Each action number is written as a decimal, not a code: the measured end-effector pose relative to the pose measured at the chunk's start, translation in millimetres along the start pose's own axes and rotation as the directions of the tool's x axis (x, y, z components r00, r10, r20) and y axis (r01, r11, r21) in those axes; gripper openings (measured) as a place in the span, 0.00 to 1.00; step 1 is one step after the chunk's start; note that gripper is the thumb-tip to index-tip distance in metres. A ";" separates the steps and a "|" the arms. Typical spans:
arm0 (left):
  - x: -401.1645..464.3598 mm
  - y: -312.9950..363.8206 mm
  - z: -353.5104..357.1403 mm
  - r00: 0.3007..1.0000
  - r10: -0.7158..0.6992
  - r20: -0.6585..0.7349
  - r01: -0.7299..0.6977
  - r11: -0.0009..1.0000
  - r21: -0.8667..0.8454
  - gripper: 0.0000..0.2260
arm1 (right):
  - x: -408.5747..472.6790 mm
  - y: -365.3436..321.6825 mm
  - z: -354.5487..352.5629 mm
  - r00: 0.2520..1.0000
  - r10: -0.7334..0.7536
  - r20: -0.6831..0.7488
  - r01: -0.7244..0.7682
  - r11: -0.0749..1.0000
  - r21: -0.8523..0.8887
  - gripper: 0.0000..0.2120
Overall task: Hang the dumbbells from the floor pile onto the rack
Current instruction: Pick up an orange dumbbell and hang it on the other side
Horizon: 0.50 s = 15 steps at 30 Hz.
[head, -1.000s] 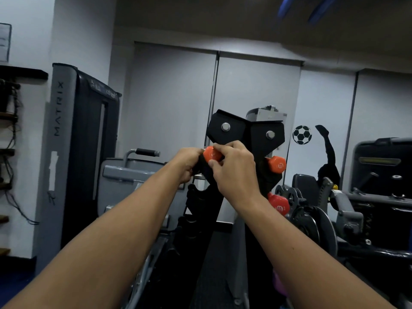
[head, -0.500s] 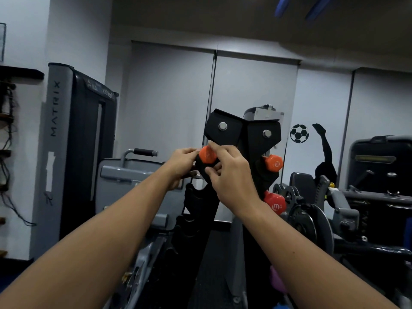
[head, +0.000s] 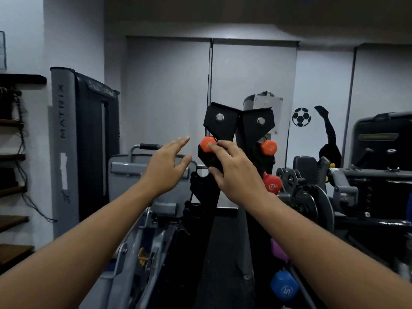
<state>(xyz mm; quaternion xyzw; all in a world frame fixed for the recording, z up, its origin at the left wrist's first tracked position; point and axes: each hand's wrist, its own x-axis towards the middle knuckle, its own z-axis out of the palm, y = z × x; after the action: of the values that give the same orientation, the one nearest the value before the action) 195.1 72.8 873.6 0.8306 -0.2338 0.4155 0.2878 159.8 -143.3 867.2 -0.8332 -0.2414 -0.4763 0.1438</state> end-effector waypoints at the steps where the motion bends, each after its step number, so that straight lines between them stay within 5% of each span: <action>1: -3.8 1.9 -4.4 0.998 0.037 0.042 -0.039 0.998 0.049 0.28 | 0.6 0.5 -2.8 1.000 -0.007 0.011 0.007 1.000 -0.006 0.31; 5: -33.9 15.7 -14.5 0.972 0.126 0.200 -0.169 0.963 0.212 0.34 | -18.8 0.0 -10.3 0.997 0.017 0.080 -0.017 1.000 -0.001 0.33; 15: -68.8 43.2 -37.6 0.948 0.175 0.265 -0.252 0.922 0.293 0.33 | -48.1 -9.5 -41.6 0.996 0.021 0.082 -0.020 1.000 -0.012 0.35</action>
<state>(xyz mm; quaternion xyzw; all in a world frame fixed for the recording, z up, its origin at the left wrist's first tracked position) 109.6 77.0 847.5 0.8788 -0.2845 0.3764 0.0710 103.9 -167.6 846.8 -0.8553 -0.2359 -0.4415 0.1340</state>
